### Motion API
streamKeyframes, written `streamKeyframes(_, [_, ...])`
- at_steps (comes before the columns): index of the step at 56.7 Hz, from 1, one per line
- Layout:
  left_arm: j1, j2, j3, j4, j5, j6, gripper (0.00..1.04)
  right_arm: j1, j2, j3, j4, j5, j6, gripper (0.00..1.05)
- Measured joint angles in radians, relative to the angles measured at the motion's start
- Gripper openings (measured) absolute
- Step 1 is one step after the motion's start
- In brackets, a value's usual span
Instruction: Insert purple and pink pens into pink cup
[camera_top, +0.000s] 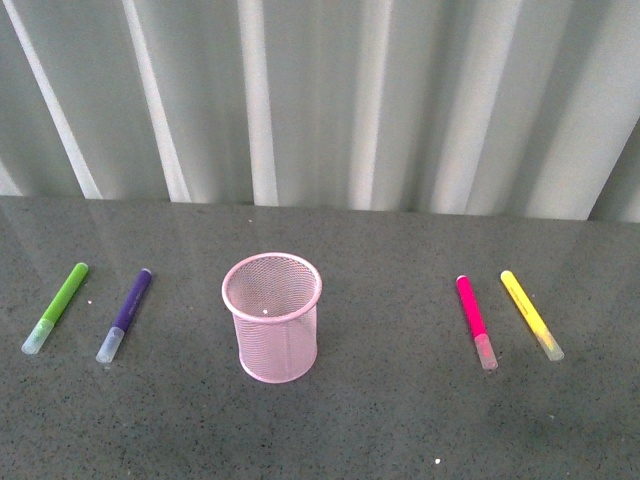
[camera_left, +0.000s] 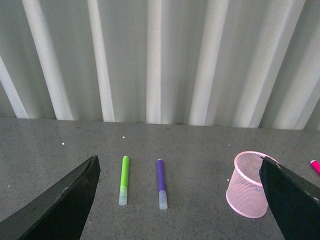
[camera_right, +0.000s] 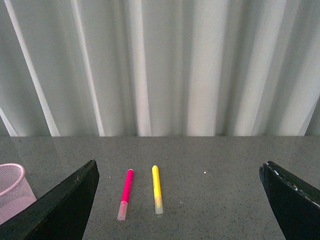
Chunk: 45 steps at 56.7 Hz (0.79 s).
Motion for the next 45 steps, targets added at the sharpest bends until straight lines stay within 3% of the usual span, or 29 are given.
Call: streamKeyframes(45, [0.000, 0.000, 0.000, 0.000, 0.000, 0.000, 0.98, 0.000, 0.000, 0.000, 0.000, 0.000, 0.000, 0.98])
